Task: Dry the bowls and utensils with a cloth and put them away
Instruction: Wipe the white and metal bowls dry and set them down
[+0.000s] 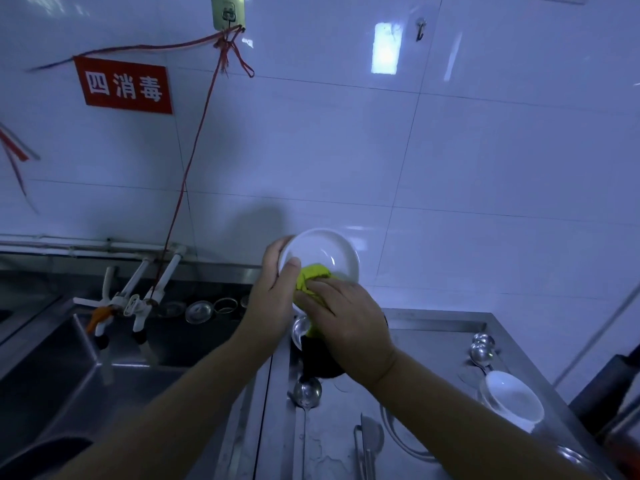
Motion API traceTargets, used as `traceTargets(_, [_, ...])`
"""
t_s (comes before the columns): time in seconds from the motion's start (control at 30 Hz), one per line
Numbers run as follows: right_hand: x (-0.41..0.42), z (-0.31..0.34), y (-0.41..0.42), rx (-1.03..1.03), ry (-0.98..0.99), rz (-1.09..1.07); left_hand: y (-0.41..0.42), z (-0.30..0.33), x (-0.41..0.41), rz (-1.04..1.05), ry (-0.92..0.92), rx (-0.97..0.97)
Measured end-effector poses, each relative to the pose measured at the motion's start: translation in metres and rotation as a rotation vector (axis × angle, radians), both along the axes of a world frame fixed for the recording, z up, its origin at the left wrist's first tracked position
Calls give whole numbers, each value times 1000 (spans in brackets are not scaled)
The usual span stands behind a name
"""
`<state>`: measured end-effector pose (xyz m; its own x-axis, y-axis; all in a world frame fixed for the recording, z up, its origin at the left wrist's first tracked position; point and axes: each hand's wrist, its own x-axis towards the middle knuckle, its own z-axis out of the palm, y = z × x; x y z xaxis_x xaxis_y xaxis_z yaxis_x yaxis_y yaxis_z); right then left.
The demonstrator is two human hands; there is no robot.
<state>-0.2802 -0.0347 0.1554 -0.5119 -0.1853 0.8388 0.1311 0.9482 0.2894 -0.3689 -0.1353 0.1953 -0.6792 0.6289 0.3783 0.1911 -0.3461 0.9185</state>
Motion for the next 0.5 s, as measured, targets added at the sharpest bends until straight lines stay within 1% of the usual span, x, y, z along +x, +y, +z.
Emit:
traceTargets(0.07, [3,-2,0,-5,-58,47,-3,-1,-10,-48,102,-53])
traceTargets(0.13, [10,2,8,45,-122,58,-8,0,-18,-109,163,-103])
traceTargets(0.2, [16,9,17,107,-167,33,-12,1,-23,-133,206,-148])
traceTargets(0.27, [16,13,18,143,-149,-25,-13,5,-26,-150,228,-181])
traceTargets(0.37, [4,16,6,33,-113,-128,-14,0,-29,-224,177,-205])
traceTargets(0.43, [-3,17,-3,-73,-118,-133,-16,-4,-27,-259,151,-204])
traceTargets(0.5, [-7,17,-10,-158,-160,-89,-16,-7,-24,-264,147,-181])
